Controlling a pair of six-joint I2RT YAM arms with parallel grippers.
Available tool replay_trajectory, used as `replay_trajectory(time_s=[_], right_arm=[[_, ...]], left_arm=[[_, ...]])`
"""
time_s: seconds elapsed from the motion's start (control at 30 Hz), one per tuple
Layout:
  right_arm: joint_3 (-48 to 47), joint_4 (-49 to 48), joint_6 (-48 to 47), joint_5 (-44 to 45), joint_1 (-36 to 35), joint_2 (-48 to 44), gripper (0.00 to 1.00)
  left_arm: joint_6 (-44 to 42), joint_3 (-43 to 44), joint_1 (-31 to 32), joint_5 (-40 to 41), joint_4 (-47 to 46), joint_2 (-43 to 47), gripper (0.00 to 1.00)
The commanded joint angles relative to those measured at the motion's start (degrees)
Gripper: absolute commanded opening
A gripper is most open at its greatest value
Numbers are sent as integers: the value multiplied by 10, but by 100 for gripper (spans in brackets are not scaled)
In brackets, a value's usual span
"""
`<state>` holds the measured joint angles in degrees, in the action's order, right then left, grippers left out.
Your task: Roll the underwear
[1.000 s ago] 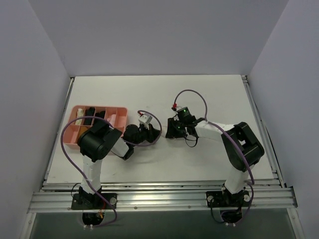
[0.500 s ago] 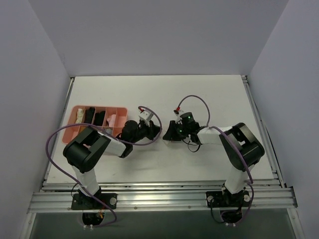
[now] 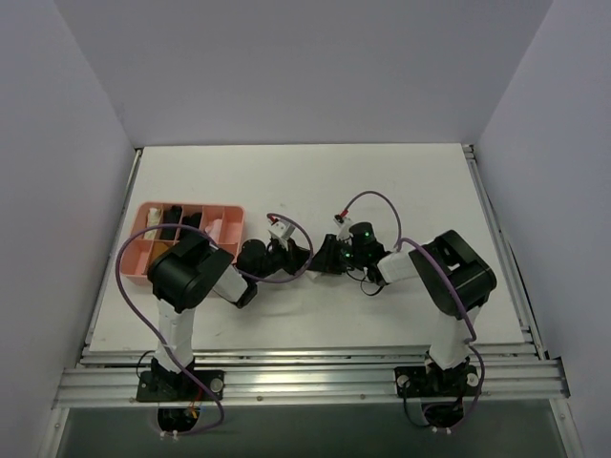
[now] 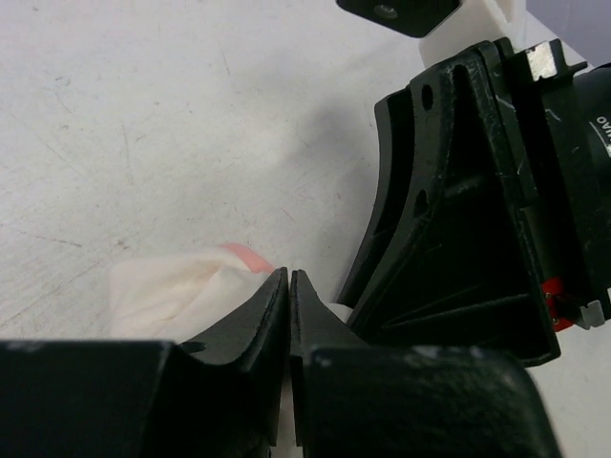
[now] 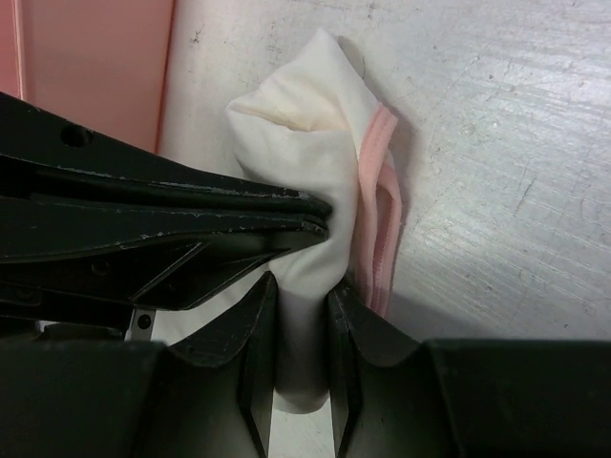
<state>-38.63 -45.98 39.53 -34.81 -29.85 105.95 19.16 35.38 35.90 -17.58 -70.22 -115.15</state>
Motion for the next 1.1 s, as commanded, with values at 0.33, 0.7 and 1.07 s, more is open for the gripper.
replay_trajectory(time_s=[0.33, 0.7, 1.07], right_arm=[[4, 112, -48, 43, 1, -21, 35], [-6, 164, -72, 96, 2, -76, 42], [-42, 271, -117, 116, 12, -128, 46]], left_arm=[[-6, -18, 0, 3, -49, -78, 13], [-11, 0, 1, -9, -41, -104, 13], [-17, 12, 0, -11, -34, -115, 13]])
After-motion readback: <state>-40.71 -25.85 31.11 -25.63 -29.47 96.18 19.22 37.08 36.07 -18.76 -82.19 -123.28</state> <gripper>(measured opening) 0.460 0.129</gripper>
